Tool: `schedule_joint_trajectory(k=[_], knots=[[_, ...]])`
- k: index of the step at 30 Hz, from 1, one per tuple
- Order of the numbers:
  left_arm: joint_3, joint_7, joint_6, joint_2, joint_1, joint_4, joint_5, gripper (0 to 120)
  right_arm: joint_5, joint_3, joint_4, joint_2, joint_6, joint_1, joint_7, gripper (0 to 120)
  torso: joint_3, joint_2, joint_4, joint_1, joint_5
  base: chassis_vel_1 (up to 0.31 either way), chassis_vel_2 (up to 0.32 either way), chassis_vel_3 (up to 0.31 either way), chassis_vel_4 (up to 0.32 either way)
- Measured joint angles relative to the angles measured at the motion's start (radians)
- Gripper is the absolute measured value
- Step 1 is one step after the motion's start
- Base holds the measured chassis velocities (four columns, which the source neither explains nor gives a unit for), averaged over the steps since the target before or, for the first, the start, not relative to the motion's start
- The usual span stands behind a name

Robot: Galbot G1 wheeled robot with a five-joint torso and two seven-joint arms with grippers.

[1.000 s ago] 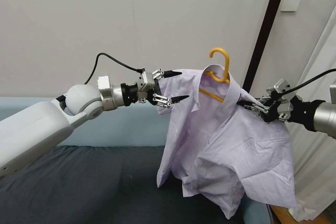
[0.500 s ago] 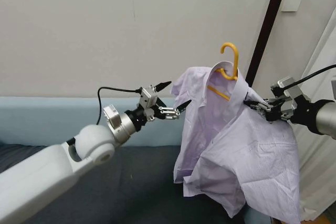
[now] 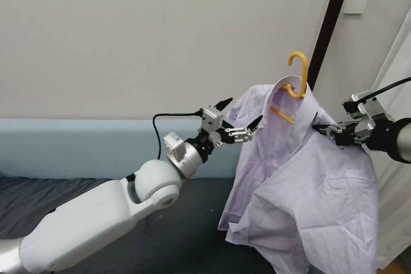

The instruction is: Pick up the clothes from the sofa and hang them on the clothes hanger.

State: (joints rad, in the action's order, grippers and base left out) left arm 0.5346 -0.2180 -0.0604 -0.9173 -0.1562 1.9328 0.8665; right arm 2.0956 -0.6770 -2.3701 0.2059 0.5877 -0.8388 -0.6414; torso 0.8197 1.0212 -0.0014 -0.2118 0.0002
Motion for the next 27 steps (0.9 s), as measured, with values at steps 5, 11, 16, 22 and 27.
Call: schedule_joint_trajectory(k=[5,11,16,22,27], knots=[[0.024,-0.008,0.002,-0.071,0.004,-0.055,-0.018,97,-0.001,-0.005,-0.002,0.004,0.0,-0.001,0.003,4,0.0,0.0,0.0003,0.0,-0.0002,0.0,0.0,0.0,0.0],[0.027,-0.009,-0.02,-0.121,-0.014,-0.116,-0.039,74,0.002,-0.009,-0.013,0.005,0.002,0.0,0.0,4,0.0,0.0,0.0005,0.0,-0.0003,0.0,0.0,0.0,0.0],[0.027,-0.012,-0.023,-0.155,-0.033,-0.135,-0.052,61,0.021,-0.01,-0.022,0.001,0.017,0.004,-0.021,4,0.0,0.0,0.0002,0.0,-0.0003,0.0,0.0,0.0,0.0],[0.02,-0.02,-0.027,-0.187,-0.071,-0.143,-0.081,39,0.031,-0.006,-0.029,-0.005,0.02,0.007,-0.055,4,0.0,0.0,0.0003,0.0,-0.0003,0.0,0.0,0.0,0.0],[0.03,-0.035,-0.033,-0.176,-0.072,-0.14,-0.093,17,0.034,-0.011,-0.051,-0.012,0.025,0.008,-0.102,4,0.0,0.0,0.0004,0.0,-0.0004,0.0,0.0,0.0,0.0]])
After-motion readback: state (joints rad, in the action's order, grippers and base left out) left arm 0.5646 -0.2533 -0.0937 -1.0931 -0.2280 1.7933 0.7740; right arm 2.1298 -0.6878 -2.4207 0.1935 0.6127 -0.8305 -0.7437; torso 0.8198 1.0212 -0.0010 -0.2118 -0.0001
